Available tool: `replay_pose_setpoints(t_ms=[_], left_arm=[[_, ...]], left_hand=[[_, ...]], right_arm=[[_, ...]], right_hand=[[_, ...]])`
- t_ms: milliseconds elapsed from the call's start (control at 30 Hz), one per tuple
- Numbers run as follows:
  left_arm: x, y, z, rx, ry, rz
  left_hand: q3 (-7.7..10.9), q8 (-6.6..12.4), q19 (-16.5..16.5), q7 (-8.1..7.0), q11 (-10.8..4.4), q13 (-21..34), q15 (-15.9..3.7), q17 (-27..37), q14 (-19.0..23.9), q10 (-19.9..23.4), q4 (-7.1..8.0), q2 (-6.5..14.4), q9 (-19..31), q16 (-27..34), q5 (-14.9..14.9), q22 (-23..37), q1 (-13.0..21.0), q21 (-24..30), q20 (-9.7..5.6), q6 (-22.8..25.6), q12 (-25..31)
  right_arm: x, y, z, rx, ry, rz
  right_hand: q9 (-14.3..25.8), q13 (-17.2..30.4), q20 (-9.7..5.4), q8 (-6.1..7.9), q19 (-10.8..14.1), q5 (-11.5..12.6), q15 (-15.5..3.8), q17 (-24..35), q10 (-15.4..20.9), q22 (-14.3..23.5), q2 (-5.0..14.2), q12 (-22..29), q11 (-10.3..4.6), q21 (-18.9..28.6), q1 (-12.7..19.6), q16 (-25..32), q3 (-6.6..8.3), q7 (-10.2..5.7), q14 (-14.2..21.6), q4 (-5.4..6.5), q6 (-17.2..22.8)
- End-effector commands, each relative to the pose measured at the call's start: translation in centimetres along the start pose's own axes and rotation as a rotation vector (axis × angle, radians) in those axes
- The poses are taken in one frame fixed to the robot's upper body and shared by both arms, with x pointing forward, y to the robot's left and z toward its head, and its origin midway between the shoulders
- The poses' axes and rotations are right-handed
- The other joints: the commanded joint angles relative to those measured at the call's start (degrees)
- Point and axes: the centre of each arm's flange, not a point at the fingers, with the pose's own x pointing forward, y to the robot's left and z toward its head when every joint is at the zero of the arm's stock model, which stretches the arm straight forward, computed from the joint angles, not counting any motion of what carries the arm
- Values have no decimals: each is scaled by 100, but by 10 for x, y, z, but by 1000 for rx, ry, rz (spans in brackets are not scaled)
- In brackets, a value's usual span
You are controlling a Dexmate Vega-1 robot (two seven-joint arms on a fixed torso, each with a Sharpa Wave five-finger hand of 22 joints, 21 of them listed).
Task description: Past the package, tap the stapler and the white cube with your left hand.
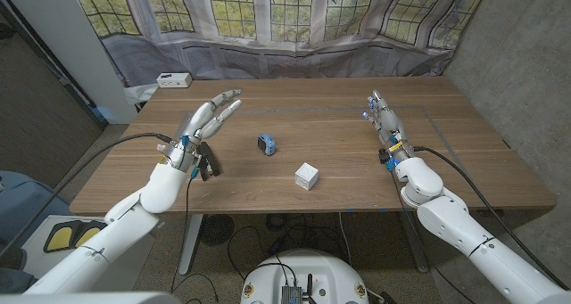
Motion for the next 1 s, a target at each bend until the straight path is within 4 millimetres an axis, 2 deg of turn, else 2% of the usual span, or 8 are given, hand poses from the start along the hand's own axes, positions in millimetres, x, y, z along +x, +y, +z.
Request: replay_pose_setpoints(t_ms=[33,300,533,667,1000], left_arm=[[0,0,14,248,-26,18],[7,-3,23,399,-31,1],[18,-6,27,437,-21,-57],[22,-9,29,464,-14,-80],[37,-18,29,523,39,-171]], left_hand=[[11,14,35,-18,-30,26,-25,29,57,70,-59,3,34,-27,-16,22,82,-17,9,62,8],[12,13,29,-58,-58,28,-46,30,72,84,-65,10,35,-38,-16,24,86,-39,23,118,-5],[10,10,-14,-71,-100,30,-52,32,64,92,-67,18,36,-57,-18,25,81,-75,32,170,-22],[-3,-65,-161,-150,-103,38,-23,38,-195,2,-60,33,39,-165,-21,31,51,-166,144,101,-100],[-37,-154,-432,-211,-65,52,53,47,-569,-332,-38,49,43,-236,-22,39,-20,-276,187,-37,-278]], right_arm=[[-10,2,0,-12,11,-26],[-16,0,-2,-1,16,-42],[-20,-1,-3,-5,20,-46],[-22,-3,-4,-6,24,-46],[-23,-6,-7,-3,35,-50]], right_hand=[[31,12,18,31,51,36,20,15,28,19,7,4,-3,-25,-16,14,17,4,19,-24,58],[31,13,17,29,56,37,17,14,36,19,11,-4,-7,-30,-18,7,17,3,20,-28,65],[31,13,11,32,54,39,18,13,35,19,18,-15,-4,-38,-16,0,21,10,24,-34,85],[31,13,11,32,56,39,20,13,39,19,17,-19,-6,-41,-17,-4,20,22,27,-37,90],[31,14,13,30,55,39,22,13,37,19,19,-31,2,-47,-21,-11,19,22,29,-41,98]])
